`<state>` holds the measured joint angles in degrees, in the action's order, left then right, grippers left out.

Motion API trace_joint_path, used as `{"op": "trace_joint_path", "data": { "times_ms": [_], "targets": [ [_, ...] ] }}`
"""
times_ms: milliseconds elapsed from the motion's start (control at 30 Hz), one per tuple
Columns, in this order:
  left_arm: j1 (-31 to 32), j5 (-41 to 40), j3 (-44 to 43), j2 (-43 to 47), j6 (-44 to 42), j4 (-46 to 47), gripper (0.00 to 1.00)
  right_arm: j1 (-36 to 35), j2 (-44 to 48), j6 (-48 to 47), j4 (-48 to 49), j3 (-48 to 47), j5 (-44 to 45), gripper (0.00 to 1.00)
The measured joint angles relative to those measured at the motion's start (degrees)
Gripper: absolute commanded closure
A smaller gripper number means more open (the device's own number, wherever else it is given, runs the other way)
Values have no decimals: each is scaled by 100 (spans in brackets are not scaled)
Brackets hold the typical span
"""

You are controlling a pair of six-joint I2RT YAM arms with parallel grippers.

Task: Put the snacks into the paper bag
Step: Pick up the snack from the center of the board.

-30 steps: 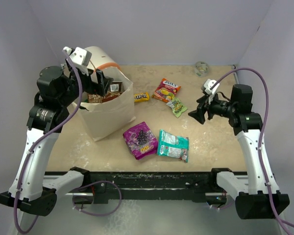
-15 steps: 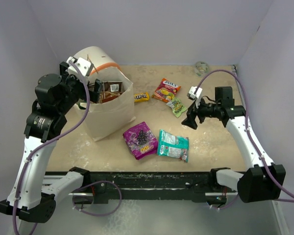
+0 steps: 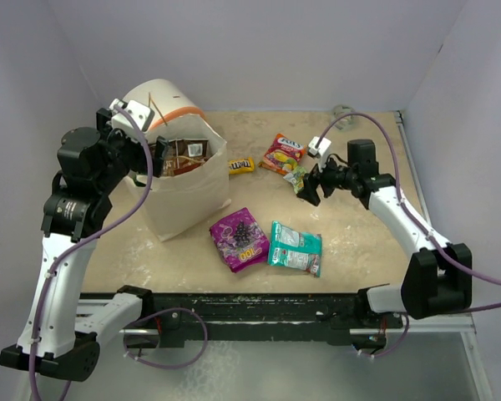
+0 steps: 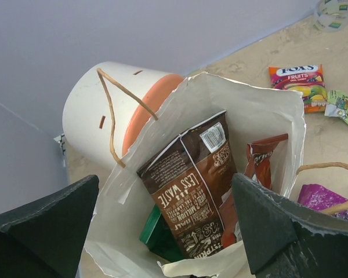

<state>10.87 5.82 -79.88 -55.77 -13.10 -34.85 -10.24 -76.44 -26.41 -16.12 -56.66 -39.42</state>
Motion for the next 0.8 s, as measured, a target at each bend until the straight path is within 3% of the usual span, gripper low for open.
{"op": "trace_joint_path", "data": {
  "times_ms": [233,800],
  "targets": [
    [-103,184,0,66,2,-2,1,-31,-682,1211,1318,-142,951,22],
    [-111,138,-4,-101,-155,-7,1,7,-3056,3563,2527,-1735,2149,29]
  ]
}}
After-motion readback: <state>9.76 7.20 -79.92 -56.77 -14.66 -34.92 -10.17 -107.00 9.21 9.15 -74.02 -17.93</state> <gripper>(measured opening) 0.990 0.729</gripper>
